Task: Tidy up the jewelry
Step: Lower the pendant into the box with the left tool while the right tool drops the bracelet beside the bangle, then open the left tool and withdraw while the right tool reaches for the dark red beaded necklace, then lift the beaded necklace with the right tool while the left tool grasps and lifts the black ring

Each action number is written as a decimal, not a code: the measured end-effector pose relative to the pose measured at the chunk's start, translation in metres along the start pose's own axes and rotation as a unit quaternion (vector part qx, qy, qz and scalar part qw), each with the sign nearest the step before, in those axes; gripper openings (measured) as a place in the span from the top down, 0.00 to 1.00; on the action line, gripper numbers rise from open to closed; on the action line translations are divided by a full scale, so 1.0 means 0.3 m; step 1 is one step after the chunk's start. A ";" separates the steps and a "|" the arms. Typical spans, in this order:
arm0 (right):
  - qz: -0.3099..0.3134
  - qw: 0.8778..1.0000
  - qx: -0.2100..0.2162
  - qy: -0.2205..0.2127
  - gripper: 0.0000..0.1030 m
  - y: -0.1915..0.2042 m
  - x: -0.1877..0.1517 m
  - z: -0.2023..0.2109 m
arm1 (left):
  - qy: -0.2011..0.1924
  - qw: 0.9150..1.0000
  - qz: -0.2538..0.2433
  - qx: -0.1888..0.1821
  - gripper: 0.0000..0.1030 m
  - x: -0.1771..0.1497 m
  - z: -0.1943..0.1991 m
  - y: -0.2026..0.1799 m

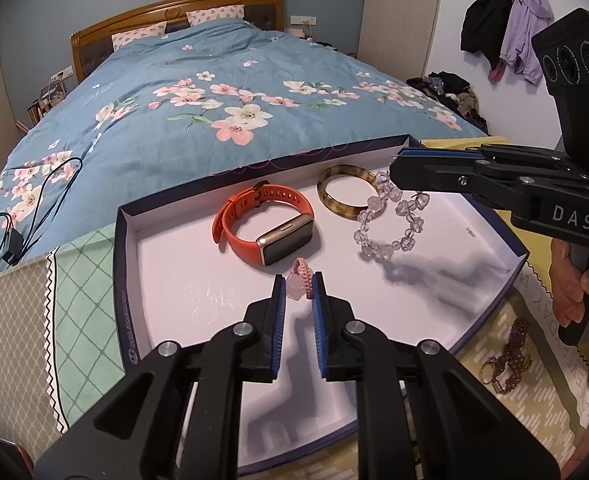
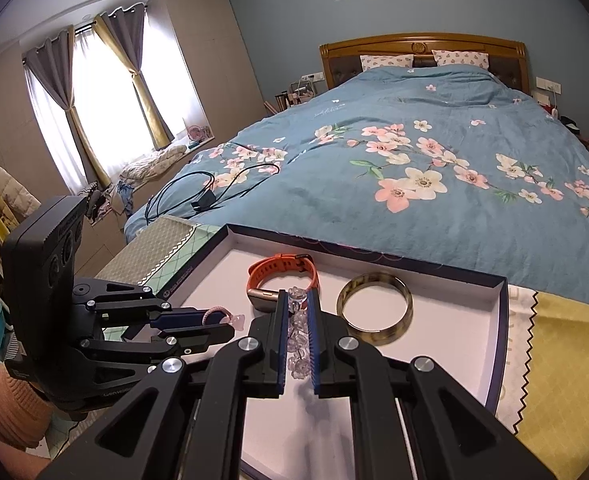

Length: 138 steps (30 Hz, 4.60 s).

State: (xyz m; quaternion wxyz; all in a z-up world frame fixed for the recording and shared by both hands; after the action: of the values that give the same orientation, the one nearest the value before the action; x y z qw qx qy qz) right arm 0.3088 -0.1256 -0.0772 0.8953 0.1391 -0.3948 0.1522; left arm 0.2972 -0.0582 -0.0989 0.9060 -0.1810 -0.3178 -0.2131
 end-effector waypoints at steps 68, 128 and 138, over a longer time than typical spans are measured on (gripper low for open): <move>-0.041 0.996 -0.039 0.074 0.70 -0.101 -0.446 0.245 | -0.019 0.999 0.008 -0.035 0.64 -0.349 0.231 -0.168; -0.006 0.999 0.022 -0.034 0.98 0.058 -0.191 0.365 | -0.055 0.997 -0.012 -0.051 0.78 -0.238 0.291 -0.244; -0.004 0.999 0.020 -0.042 0.98 0.049 -0.127 0.328 | -0.060 0.997 -0.010 -0.039 0.78 -0.186 0.280 -0.209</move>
State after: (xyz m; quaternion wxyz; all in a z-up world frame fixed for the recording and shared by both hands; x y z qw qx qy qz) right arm 0.2133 -0.1546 -0.0398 0.8755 0.1649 -0.4286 0.1503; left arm 0.1844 -0.0569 -0.0617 0.8754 -0.2255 -0.3645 -0.2235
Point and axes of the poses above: each gripper's, at about its wrist camera, not at the fingertips, and z roughly against the way its jaws point, y to its left, x to its top, the point moved 6 cm from there along -z, roughly the way its jaws point, and after that the axes turned 11 degrees about -x, right-handed, at the moved point
